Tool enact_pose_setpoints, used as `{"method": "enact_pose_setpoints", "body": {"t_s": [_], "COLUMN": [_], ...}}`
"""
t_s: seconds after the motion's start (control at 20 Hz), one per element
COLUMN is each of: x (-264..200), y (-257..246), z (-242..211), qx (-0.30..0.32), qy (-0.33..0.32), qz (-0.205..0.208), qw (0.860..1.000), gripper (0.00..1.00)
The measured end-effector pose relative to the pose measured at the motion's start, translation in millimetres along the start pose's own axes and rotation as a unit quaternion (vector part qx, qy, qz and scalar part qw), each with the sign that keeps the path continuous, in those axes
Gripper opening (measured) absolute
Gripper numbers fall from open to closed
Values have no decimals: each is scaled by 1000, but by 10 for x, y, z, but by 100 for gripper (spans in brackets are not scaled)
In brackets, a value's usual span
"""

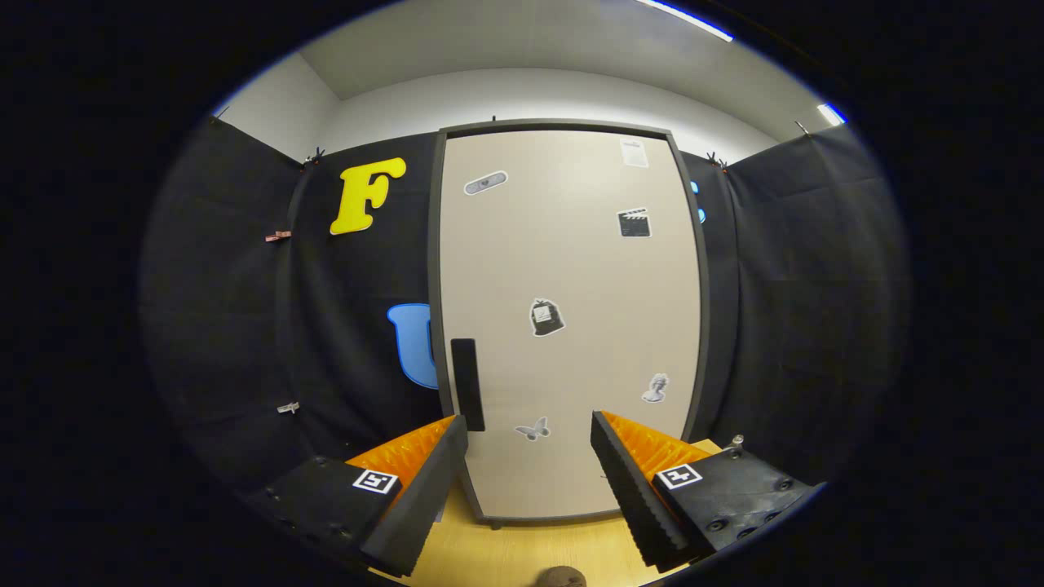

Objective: Open the shoe cabinet door, grab the shoes and put them into the shoe cabinet, then close the shoe cabinet door.

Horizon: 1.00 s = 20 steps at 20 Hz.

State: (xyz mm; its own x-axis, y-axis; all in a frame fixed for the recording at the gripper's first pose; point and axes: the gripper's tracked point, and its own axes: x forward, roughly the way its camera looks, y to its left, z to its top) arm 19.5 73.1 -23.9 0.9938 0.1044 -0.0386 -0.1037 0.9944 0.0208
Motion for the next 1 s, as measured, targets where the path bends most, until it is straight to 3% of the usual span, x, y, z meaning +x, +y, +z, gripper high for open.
{"method": "enact_pose_setpoints", "body": {"t_s": [0.3, 0.8, 1.0], "x": [464, 1356, 1595], "y": [440, 526, 492], "z": [-185, -419, -507], "qx": [-10, 10, 11], "qy": [18, 30, 33], "qz": [23, -2, -15], "qw": [1000, 999, 999], "gripper": [99, 99, 93]}}
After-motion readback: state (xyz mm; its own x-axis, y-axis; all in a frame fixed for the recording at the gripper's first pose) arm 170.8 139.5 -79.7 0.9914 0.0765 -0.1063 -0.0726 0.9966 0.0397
